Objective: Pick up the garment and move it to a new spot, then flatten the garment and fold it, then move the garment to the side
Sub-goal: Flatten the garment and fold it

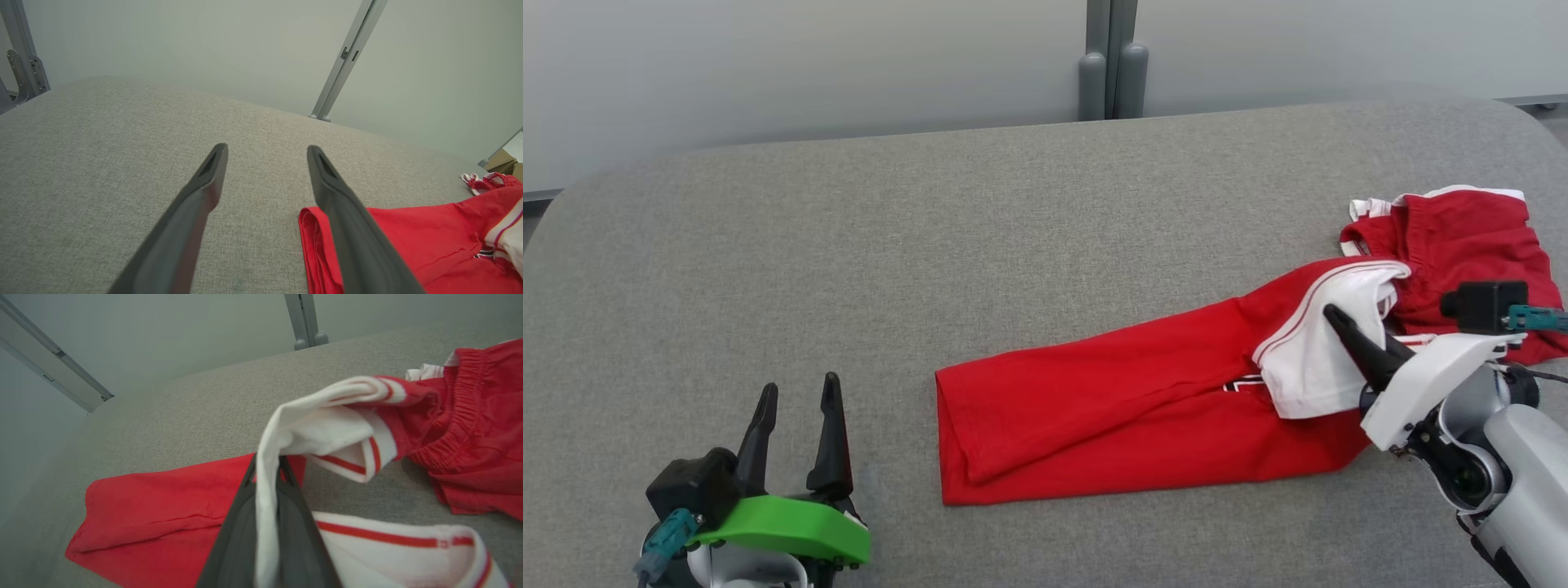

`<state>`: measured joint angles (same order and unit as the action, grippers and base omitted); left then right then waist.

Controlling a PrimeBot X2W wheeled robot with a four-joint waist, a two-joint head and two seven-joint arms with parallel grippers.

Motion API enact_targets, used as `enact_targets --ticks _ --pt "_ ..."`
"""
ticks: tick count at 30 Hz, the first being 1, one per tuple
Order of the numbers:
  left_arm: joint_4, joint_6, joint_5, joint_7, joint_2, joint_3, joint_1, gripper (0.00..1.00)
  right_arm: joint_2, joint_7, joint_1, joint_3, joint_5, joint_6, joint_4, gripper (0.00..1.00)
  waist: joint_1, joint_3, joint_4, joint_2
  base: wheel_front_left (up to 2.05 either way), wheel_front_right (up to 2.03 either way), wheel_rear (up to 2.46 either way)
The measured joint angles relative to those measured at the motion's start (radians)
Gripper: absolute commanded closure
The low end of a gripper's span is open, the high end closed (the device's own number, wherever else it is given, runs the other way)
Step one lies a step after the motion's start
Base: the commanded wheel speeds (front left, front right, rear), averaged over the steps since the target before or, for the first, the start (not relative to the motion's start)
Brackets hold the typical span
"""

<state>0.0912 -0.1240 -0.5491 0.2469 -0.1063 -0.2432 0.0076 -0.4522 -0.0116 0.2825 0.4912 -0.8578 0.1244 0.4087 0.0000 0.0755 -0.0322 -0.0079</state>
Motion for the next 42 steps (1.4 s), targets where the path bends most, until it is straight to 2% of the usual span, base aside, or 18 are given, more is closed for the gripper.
enact_targets --ticks 8,16,28,41,42 --pt "0.002 0.000 0.001 -0.008 0.003 -0.011 0.001 0.00 0.017 -0.074 0.000 0.145 -0.053 0.000 -0.194 1.00 0.0000 -0.015 0.035 0.0000 0.00 0.00 0.00" --pt "0.002 0.000 0.001 -0.009 0.012 -0.014 0.002 0.00 0.059 -0.132 0.002 0.241 -0.069 0.000 -0.261 1.00 0.0000 -0.023 0.077 0.0000 0.00 0.00 0.00" --pt "-0.002 0.000 0.001 -0.018 0.022 -0.030 0.002 0.00 0.171 -0.174 0.061 0.269 -0.069 0.000 -0.143 1.00 0.0000 -0.006 0.155 0.0000 0.00 0.00 0.00" --pt "0.000 0.000 0.001 -0.017 0.029 -0.051 0.000 0.00 0.224 -0.205 0.141 0.300 -0.040 -0.006 0.007 1.00 0.0000 0.032 0.248 0.0000 0.00 0.00 0.00" --pt "0.001 0.000 0.001 -0.017 0.030 -0.051 -0.001 0.00 0.231 -0.209 0.148 0.304 -0.035 -0.012 0.017 0.89 0.0000 0.035 0.253 0.0000 0.00 0.00 0.00"
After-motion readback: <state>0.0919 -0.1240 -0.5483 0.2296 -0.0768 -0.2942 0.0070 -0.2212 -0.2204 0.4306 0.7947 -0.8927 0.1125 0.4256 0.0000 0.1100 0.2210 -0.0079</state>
